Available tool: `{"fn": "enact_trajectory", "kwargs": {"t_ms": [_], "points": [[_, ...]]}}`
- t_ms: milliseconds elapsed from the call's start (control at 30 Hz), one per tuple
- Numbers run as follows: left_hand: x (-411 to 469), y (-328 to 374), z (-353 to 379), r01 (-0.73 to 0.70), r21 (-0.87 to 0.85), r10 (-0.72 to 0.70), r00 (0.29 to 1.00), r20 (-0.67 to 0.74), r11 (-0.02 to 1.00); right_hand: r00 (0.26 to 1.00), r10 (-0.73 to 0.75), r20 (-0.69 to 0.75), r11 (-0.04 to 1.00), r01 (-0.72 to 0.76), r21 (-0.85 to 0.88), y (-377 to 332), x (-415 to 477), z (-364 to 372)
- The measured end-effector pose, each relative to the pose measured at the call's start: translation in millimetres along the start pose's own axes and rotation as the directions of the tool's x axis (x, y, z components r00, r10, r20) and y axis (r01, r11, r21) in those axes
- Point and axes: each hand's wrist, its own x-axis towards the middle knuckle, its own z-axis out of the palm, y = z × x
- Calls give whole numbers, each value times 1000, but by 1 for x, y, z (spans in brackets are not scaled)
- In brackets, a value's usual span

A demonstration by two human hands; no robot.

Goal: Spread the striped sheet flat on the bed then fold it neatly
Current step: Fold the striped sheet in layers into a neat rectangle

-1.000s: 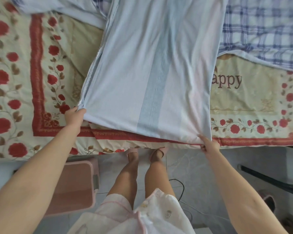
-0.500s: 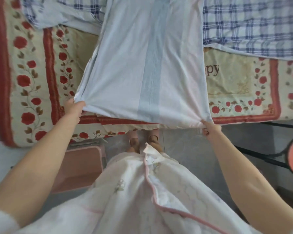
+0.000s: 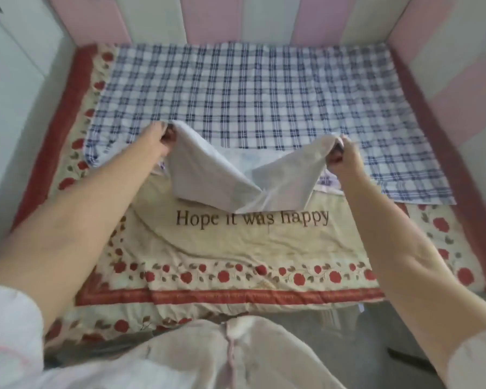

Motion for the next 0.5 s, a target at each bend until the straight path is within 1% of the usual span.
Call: {"fn": "enact_trajectory", "kwargs": {"t_ms": [33,67,100,133,200,233,300,400,433,500], "points": [[-16,41,43,-119,-61,125,987,106,991,986,-136,96,989,129,78,-49,-10,38],[-30,76,75,-208,-106,223,962,157,972,955,-242,173,963,214,166,-87,-20,65],[-45,106,101,-274,-120,295,932,211,954,922,-315,224,936,262,235,-120,-30,85],[-61,136,124,-358,-121,377,893,247,926,889,-390,239,902,318,290,-155,-42,102],[-77,170,139,-454,-118,469,853,228,883,841,-482,244,854,390,343,-195,-53,116],[-89,184,146,-478,-136,497,844,201,867,815,-523,250,828,416,377,-215,-62,123],[-91,192,142,-442,-186,474,858,199,878,795,-550,257,804,421,421,-229,-65,121],[-100,189,123,-447,-168,474,858,198,879,779,-568,265,793,432,429,-231,-70,105],[-104,184,115,-460,-131,478,858,188,878,773,-579,259,788,449,420,-227,-73,97],[-109,169,98,-458,-80,465,869,168,885,821,-529,214,820,430,378,-216,-71,83]]}}
